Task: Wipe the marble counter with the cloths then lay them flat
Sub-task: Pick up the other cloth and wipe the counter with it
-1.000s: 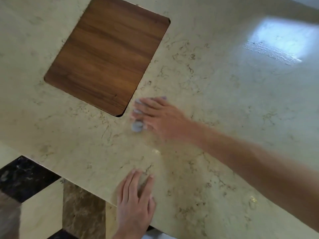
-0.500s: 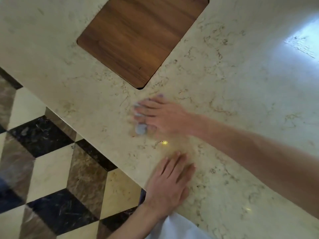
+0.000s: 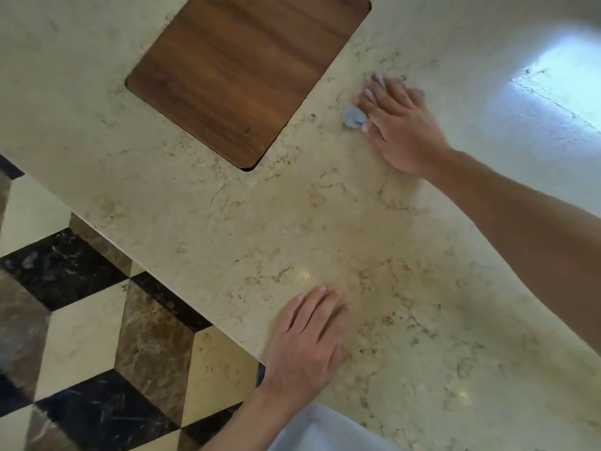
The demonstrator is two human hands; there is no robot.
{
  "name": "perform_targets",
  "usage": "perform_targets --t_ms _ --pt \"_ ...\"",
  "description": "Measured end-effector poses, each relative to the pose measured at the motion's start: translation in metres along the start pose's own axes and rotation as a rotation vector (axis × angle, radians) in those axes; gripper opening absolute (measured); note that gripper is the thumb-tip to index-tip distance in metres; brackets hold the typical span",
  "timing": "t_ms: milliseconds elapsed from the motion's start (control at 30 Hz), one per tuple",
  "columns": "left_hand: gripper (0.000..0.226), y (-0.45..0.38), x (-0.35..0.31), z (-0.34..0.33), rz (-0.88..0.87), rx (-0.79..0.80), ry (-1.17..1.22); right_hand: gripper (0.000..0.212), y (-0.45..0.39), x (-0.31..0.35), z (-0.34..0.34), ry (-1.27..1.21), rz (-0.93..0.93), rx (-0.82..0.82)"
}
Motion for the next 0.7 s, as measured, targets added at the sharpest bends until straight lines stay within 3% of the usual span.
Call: perform_targets --t_ms 67,167,267,333,400,500,567,633,700 --pt "0.042 -0.001 -0.001 -0.001 -0.007 -0.026 -0.03 0.046 0.022 0.055 -0.012 -0.008 0.053 -0.029" --pt "0.042 -0.001 -0.003 0.0 -0.021 -0.068 -0.01 0.044 0.093 0.179 -0.031 -0.165 0.59 -0.122" --pt "0.042 -0.001 -0.002 0.001 -0.004 -0.063 -0.011 0.045 0.103 0.175 -0.034 -0.121 0.885 -0.003" --pt "0.042 -0.004 0.0 0.001 -0.017 -0.033 -0.012 0.043 0.066 0.113 -0.027 -0.024 0.737 -0.043" --pt "0.039 -0.007 0.003 0.002 -0.039 -0.056 0.01 0.046 0.03 0.033 -0.015 0.08 0.407 -0.024" --pt "0.029 -0.025 0.017 0.02 -0.016 -0.236 0.149 0.061 0.023 -0.009 -0.003 -0.016 -0.042 -0.059" --pt "0.024 -0.051 0.037 0.044 0.09 -0.379 0.2 0.057 0.048 0.042 -0.016 -0.022 -0.026 -0.122" --pt "0.025 -0.084 0.063 0.067 0.23 -0.478 0.226 0.049 0.092 0.108 -0.03 -0.129 0.133 -0.173" --pt "0.034 -0.121 0.085 0.079 0.304 -0.47 0.229 0.049 0.135 0.141 -0.035 -0.181 0.291 -0.095"
Point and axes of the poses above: each hand's wrist, its own y-axis away from the middle knuckle, its own z-axis out of the back of the hand, x = y × z, the point moved 4 cm from there along -y, towards the middle knuckle, and after that the axes turned 1 degree about y, right-handed, at the moved point
